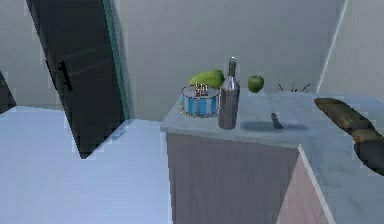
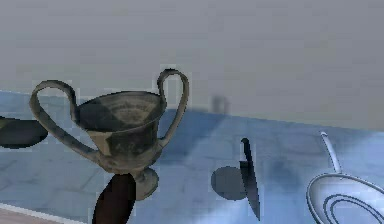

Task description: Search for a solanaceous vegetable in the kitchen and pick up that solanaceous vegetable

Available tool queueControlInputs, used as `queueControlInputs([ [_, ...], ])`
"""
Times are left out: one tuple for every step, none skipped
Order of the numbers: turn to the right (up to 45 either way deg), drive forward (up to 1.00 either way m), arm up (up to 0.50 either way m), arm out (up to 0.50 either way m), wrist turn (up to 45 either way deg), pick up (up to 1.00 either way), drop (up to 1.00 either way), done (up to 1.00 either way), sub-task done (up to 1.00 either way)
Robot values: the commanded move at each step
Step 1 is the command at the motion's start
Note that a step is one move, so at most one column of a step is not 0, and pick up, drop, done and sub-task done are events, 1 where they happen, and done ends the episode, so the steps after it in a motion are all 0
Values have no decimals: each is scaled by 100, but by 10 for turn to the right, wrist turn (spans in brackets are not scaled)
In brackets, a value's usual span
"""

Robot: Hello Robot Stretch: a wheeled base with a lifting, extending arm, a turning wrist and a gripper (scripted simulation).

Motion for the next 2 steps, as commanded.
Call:
queueControlInputs([
  [-150,0,0,0,0,0,0,0,0],
  [0,0,50,0,0,0,0,0,0],
])
